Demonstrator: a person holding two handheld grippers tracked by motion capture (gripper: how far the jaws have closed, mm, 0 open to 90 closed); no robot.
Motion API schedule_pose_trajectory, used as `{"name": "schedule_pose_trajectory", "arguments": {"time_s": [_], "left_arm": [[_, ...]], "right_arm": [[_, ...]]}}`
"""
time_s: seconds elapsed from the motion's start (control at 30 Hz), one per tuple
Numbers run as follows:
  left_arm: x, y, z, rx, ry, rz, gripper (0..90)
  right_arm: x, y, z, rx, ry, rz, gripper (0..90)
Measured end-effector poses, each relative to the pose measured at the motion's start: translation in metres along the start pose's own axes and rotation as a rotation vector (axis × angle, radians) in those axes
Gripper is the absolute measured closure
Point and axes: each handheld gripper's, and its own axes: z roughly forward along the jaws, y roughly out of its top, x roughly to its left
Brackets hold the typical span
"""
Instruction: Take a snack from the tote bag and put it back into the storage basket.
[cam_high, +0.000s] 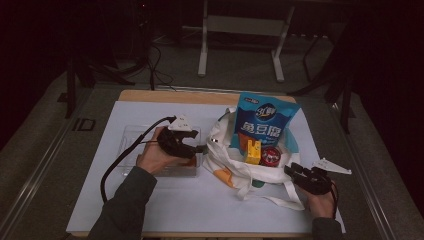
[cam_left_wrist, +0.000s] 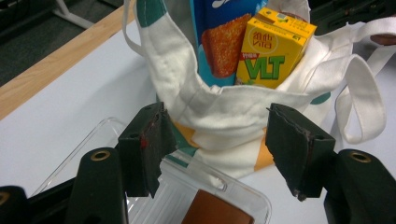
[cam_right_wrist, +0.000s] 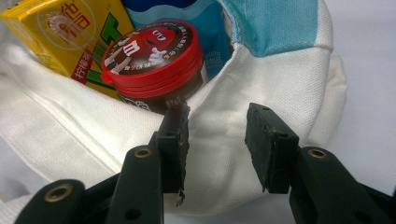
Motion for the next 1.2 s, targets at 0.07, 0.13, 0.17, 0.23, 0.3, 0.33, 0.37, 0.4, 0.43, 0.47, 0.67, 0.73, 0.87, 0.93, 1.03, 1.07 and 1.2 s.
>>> {"name": "schedule_pose_trajectory", "arguments": {"time_s": [0.07, 0.13, 0.17, 0.23, 0.3, 0.33, 0.37, 0.4, 0.43, 0.47, 0.67, 0.73, 0.87, 0.93, 1.03, 1.07, 1.2], "left_arm": [[-0.001, 0.001, 0.001, -0.007, 0.003, -0.014, 39.1], [-0.002, 0.003, 0.002, -0.004, 0.010, -0.013, 38.5], [-0.003, 0.004, 0.003, -0.001, -0.001, -0.011, 38.5], [-0.003, 0.005, 0.004, -0.004, -0.017, -0.007, 42.2], [-0.005, 0.007, 0.005, -0.009, -0.026, -0.006, 42.4], [-0.005, 0.008, 0.006, -0.010, -0.027, -0.006, 42.3], [-0.005, 0.009, 0.006, -0.012, -0.026, -0.003, 41.6], [-0.006, 0.010, 0.007, -0.013, -0.024, -0.004, 41.1], [-0.006, 0.011, 0.008, -0.014, -0.029, -0.001, 40.9], [-0.007, 0.012, 0.009, -0.012, -0.026, -0.001, 39.5], [-0.010, 0.018, 0.016, -0.018, -0.024, 0.002, 37.4], [-0.012, 0.020, 0.019, -0.029, -0.040, 0.010, 38.3], [-0.017, 0.024, 0.024, -0.041, -0.070, 0.039, 39.4], [-0.018, 0.025, 0.026, -0.048, -0.075, 0.039, 39.4], [-0.020, 0.028, 0.030, -0.060, -0.090, 0.044, 40.3], [-0.021, 0.029, 0.031, -0.061, -0.093, 0.053, 41.2], [-0.025, 0.033, 0.037, -0.057, -0.096, 0.074, 42.4]], "right_arm": [[0.000, 0.000, 0.000, -0.002, 0.001, 0.003, 59.0], [0.000, 0.000, 0.001, -0.001, 0.000, 0.002, 59.0], [0.000, 0.000, 0.001, -0.001, 0.000, 0.002, 59.0], [0.000, -0.001, 0.001, -0.002, 0.002, 0.002, 59.0], [-0.001, -0.001, 0.001, -0.004, 0.003, 0.002, 59.0], [-0.001, -0.001, 0.001, -0.005, 0.003, 0.003, 59.0], [-0.001, -0.002, 0.001, -0.007, 0.004, 0.003, 59.0], [-0.001, -0.002, 0.001, -0.008, 0.005, 0.003, 59.0], [-0.001, -0.002, 0.001, -0.010, 0.006, 0.004, 59.0], [-0.001, -0.003, 0.001, -0.012, 0.007, 0.004, 58.9], [-0.001, -0.004, 0.002, -0.015, 0.005, 0.000, 58.8], [0.000, -0.004, 0.002, -0.013, 0.002, -0.005, 58.9], [0.002, -0.004, 0.004, -0.003, -0.015, -0.034, 58.9], [0.003, -0.004, 0.004, 0.002, -0.019, -0.045, 59.0], [0.003, -0.004, 0.004, 0.006, -0.024, -0.052, 59.1], [0.004, -0.004, 0.005, 0.008, -0.025, -0.053, 59.2], [0.004, -0.004, 0.005, 0.015, -0.022, -0.053, 60.1]]}}
